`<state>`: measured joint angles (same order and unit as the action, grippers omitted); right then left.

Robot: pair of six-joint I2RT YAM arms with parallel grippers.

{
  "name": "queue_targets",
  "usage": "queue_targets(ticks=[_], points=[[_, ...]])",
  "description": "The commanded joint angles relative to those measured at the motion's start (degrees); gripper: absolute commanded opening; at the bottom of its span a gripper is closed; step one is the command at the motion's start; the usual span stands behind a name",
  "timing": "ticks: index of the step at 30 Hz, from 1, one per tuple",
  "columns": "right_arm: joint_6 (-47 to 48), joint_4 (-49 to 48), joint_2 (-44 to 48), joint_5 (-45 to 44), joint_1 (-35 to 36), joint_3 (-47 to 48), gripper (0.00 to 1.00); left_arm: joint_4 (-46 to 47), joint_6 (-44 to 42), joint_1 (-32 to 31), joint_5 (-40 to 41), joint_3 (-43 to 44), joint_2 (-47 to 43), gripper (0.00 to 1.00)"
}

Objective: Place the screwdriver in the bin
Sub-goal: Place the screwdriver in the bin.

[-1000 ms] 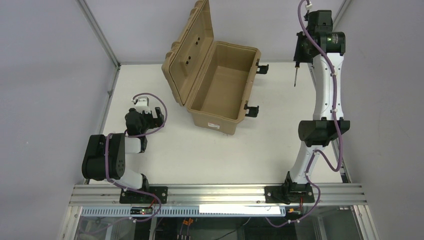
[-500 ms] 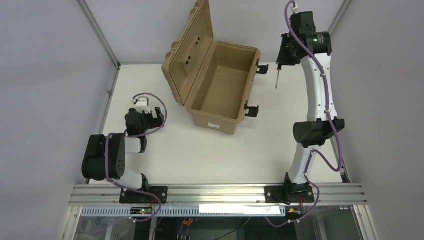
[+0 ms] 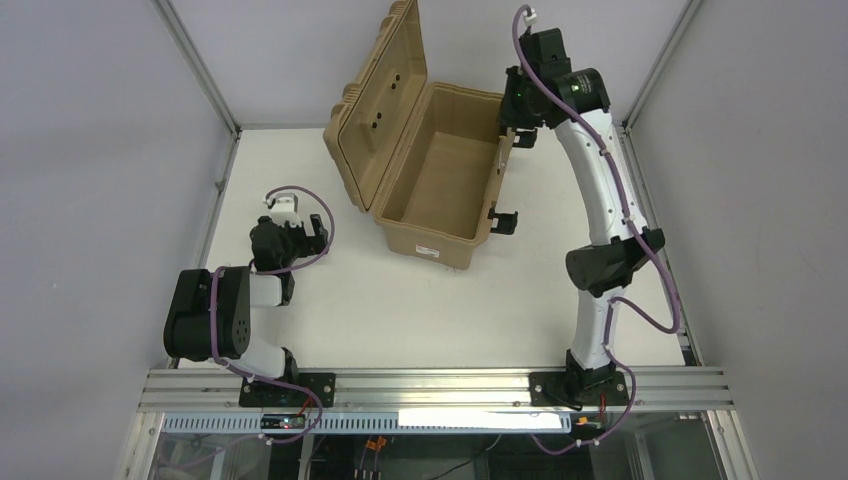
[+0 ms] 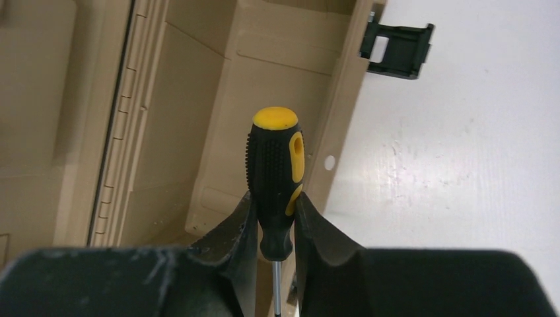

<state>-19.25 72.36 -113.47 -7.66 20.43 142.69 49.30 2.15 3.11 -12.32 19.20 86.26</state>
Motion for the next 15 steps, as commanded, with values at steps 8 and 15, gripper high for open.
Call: queue_targets(ticks=[8, 15], points=[[-5.09, -10.55, -4.33, -1.31, 6.67, 0.75, 0.03, 2.49, 0.39, 0.32, -0.89, -0.15, 0.05, 0.99], [-5.89, -14.11, -8.08, -2.07, 9.29, 0.70, 0.02, 2.47, 0.40, 0.36, -0.89, -0.13, 0.05, 0.99]])
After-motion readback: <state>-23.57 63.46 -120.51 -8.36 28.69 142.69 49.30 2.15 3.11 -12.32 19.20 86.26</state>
